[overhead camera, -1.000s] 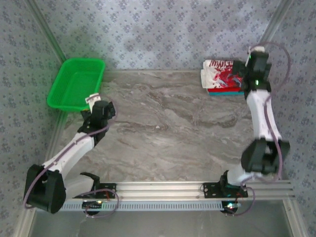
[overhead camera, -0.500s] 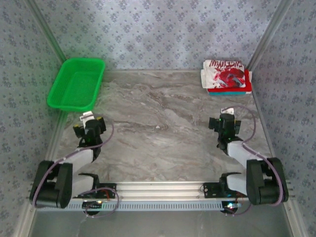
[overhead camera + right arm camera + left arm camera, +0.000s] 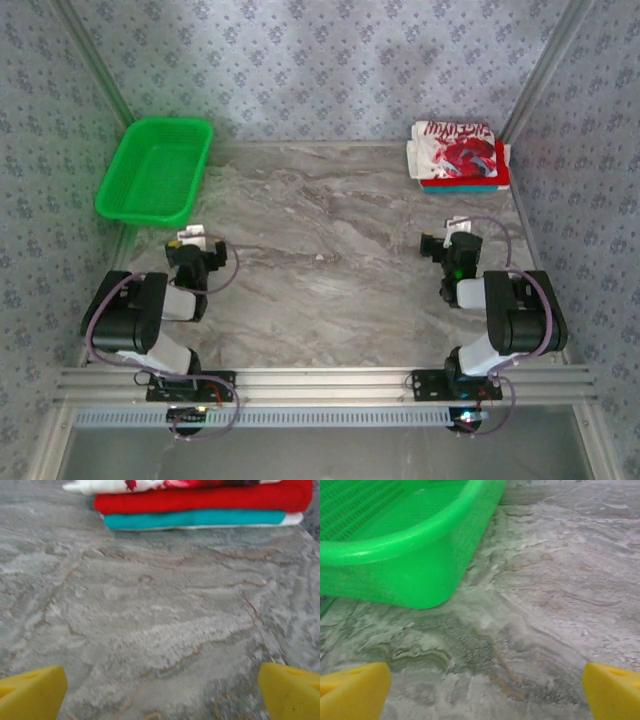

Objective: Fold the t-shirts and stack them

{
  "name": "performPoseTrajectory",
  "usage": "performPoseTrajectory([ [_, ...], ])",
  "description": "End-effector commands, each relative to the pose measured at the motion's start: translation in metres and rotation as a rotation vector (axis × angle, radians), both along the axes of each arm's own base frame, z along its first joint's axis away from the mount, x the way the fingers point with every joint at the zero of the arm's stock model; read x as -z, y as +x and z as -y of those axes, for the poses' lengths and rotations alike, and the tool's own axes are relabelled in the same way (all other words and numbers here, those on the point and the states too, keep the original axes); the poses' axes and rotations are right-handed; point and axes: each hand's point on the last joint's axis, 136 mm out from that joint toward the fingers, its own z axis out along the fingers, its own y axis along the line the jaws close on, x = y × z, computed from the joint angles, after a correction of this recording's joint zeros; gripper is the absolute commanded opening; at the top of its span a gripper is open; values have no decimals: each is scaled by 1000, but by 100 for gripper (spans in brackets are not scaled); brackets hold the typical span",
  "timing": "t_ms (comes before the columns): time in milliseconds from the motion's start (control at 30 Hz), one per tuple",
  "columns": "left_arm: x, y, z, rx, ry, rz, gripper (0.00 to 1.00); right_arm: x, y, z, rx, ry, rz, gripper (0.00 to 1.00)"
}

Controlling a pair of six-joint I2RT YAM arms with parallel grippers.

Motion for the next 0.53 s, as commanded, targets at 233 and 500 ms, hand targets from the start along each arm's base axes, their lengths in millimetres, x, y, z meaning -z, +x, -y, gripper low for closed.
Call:
performPoseTrajectory([
  [233, -16, 30, -10, 11, -90, -6, 98, -15, 13, -3, -21, 13, 49, 100],
  [500, -27, -1, -19, -39, -97, 150, 98, -15, 13, -5, -41, 23, 46, 100],
])
